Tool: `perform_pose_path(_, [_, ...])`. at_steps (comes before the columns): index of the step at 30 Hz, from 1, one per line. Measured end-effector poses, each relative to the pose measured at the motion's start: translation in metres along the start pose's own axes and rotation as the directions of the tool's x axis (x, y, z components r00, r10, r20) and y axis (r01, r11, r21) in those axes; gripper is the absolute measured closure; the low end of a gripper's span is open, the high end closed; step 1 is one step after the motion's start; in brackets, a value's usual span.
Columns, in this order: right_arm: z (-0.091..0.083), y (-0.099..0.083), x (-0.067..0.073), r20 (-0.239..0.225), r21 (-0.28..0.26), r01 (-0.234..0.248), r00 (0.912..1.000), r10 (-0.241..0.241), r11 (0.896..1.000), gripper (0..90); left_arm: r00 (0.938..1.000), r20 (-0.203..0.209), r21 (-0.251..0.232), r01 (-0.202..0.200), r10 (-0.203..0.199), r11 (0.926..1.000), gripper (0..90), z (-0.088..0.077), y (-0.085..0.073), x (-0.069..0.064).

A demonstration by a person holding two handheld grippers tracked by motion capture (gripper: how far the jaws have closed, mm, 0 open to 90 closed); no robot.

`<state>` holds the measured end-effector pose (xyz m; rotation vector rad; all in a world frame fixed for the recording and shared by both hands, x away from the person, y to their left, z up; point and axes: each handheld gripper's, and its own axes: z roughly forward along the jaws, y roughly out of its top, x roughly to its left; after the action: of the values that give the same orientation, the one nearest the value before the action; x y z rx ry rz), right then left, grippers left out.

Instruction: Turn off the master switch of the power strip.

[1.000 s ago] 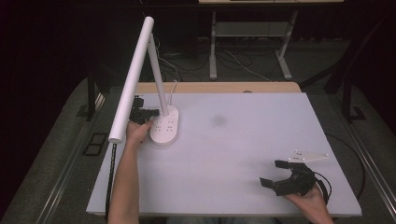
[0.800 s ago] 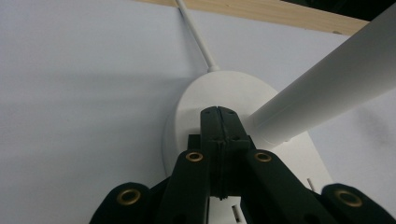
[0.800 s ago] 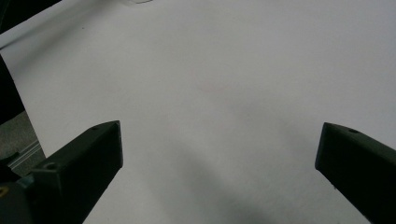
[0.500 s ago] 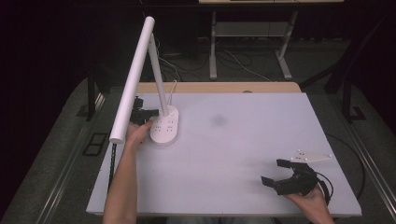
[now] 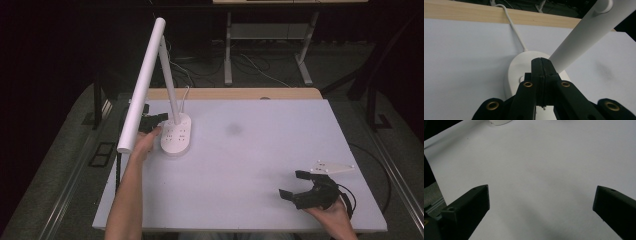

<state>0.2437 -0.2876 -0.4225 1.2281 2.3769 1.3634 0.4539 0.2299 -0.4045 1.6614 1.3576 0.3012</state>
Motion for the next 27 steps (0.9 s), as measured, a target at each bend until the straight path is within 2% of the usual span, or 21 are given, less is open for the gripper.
perform_pose_path(8, [-0.001,0.000,-0.001,0.001,-0.003,0.000,1.0000,0.000,1.000,0.1,0.9995,0.007,-0.003,-0.030,0.030,0.9996,89.6,-0.018,-0.002,0.001])
perform_pose_path(13, [0.000,0.000,-0.001,0.000,-0.002,-0.001,1.0000,0.001,1.000,0.1,0.9998,0.004,-0.038,-0.017,0.017,0.9991,89.6,-0.033,-0.003,0.005])
perform_pose_path(21, [0.001,0.000,0.000,-0.002,-0.003,0.005,1.0000,-0.005,1.000,0.1,0.9994,0.026,-0.087,-0.023,0.025,0.9960,89.6,-0.059,-0.011,0.007])
perform_pose_path(22, [0.001,0.000,0.000,-0.003,-0.002,0.006,1.0000,-0.006,1.000,0.1,0.9996,0.026,-0.091,-0.010,0.013,0.9958,89.6,-0.062,-0.012,0.007])
perform_pose_path(24, [0.001,0.000,0.000,-0.002,-0.002,0.008,1.0000,-0.008,1.000,0.1,0.9995,0.027,-0.094,-0.011,0.014,0.9955,85.8,-0.067,-0.016,0.008])
perform_pose_path(27, [0.001,0.000,0.001,-0.005,0.002,0.003,1.0000,-0.003,1.000,0.1,0.9984,0.056,-0.102,0.003,0.002,0.9948,78.2,-0.074,-0.022,0.008])
